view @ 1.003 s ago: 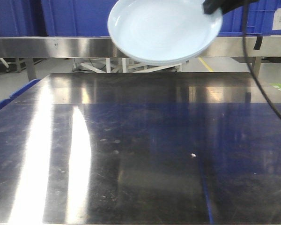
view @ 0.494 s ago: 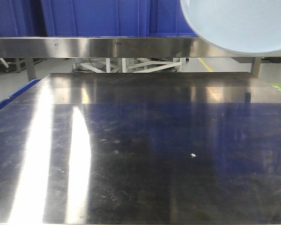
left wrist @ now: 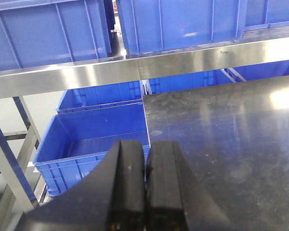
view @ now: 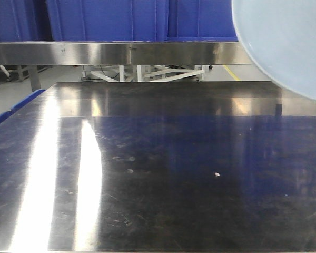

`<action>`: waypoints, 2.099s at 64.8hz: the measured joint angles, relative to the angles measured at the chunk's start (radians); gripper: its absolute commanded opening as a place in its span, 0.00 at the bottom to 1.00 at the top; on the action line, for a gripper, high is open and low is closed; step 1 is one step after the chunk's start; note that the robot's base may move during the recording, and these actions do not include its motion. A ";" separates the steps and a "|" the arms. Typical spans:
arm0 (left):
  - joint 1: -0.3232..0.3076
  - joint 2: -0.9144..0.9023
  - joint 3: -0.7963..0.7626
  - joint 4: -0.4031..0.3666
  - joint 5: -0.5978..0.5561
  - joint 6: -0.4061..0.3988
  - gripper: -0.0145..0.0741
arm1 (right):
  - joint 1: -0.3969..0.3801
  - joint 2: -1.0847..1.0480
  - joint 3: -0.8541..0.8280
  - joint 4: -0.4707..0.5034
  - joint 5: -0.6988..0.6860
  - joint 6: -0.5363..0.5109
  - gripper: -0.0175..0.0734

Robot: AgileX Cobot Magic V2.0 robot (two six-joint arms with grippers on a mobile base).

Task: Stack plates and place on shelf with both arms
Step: 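Lift the plate stack up off the table with the right gripper, then turn the base away from the table holding the stack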

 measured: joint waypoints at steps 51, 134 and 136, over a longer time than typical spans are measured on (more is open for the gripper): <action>0.000 0.000 0.000 0.000 0.000 0.000 0.26 | 0.000 -0.067 0.045 -0.002 0.047 -0.002 0.25; 0.000 0.000 0.000 0.000 0.000 0.000 0.26 | -0.002 -0.069 0.045 -0.002 0.048 -0.002 0.25; 0.000 0.000 0.000 0.000 0.000 0.000 0.26 | -0.002 -0.069 0.045 -0.002 0.048 -0.002 0.25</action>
